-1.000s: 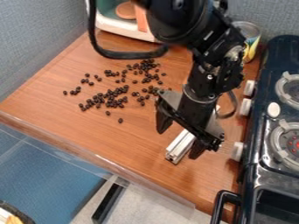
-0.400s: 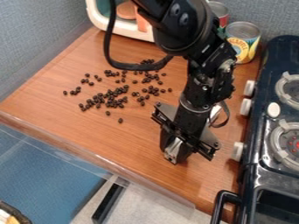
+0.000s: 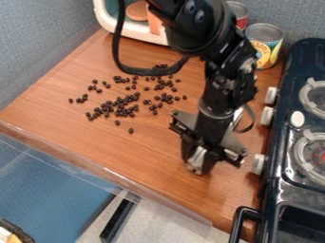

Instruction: Sweep into pile

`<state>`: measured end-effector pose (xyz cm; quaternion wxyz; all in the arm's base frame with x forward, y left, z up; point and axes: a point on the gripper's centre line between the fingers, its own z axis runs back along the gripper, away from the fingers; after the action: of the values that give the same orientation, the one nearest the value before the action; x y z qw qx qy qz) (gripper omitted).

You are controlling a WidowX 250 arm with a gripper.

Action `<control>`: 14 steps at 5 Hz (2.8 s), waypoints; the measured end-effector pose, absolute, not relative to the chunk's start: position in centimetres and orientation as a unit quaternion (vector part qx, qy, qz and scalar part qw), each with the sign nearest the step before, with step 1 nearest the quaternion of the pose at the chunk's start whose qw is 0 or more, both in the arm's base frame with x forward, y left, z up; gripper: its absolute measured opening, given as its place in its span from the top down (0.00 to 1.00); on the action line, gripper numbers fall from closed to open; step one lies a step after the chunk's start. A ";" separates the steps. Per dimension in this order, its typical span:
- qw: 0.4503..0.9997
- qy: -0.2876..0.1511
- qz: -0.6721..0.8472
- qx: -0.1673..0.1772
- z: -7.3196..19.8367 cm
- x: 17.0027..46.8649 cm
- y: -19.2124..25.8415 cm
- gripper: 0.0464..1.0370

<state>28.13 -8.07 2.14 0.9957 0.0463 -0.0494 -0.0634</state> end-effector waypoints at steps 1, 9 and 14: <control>0.993 -0.114 0.001 0.014 5.7 29.8 -9.8 0.67; 0.928 -0.019 0.360 -0.096 2.4 37.8 -6.4 0.67; 0.926 -0.056 0.368 -0.061 1.1 38.0 -3.5 0.67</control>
<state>38.05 -3.49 1.10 0.9261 -0.0607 -0.0560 0.3680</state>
